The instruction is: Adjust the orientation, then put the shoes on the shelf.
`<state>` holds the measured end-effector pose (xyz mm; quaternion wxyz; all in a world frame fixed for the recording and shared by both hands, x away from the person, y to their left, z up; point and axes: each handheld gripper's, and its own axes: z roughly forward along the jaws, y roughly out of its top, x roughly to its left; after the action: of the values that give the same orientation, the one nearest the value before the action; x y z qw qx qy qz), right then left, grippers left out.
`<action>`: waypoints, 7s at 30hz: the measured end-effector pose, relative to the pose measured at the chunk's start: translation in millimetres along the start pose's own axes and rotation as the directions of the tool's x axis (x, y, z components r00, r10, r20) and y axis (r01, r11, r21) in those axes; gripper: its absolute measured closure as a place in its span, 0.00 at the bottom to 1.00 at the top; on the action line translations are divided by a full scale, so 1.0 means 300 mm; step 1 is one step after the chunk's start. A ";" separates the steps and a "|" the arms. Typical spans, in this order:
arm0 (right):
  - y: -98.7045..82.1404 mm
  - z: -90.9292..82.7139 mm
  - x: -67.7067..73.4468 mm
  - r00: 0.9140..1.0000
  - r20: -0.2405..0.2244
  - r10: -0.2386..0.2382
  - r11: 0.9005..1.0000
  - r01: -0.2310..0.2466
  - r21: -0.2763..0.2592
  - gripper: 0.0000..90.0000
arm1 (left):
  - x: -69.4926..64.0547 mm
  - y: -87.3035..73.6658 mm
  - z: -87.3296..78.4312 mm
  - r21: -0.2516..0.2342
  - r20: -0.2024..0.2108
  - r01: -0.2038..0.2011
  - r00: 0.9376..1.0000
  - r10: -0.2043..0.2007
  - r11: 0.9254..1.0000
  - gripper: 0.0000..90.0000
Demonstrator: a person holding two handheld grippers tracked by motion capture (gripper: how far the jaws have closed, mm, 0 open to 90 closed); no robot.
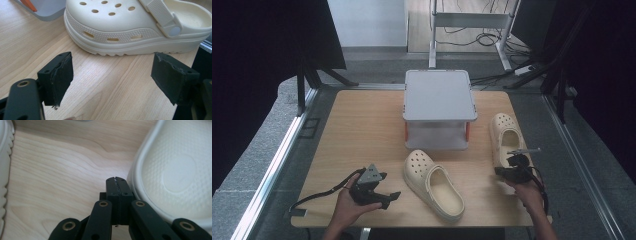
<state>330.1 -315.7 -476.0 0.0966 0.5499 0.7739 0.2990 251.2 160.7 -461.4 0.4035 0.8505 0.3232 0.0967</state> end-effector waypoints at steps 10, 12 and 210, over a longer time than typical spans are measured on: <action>-0.048 -0.065 -0.127 1.000 0.015 0.021 1.000 -0.021 0.000 1.00 | 0.000 0.001 -0.001 0.000 -0.004 0.003 1.000 -0.003 1.000 0.20; -0.049 -0.064 -0.125 1.000 0.016 0.009 1.000 -0.009 -0.005 1.00 | 0.000 0.001 0.000 0.001 -0.005 0.004 1.000 -0.004 1.000 0.20; 0.254 0.164 0.563 0.881 -0.231 -0.413 0.850 0.464 0.250 0.67 | 0.005 -0.002 -0.002 0.020 -0.018 -0.014 1.000 0.014 1.000 0.20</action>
<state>350.5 -128.1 -442.0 0.0126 0.3388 0.9205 0.1943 251.9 162.4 -461.4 0.3911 0.8559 0.3218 0.1041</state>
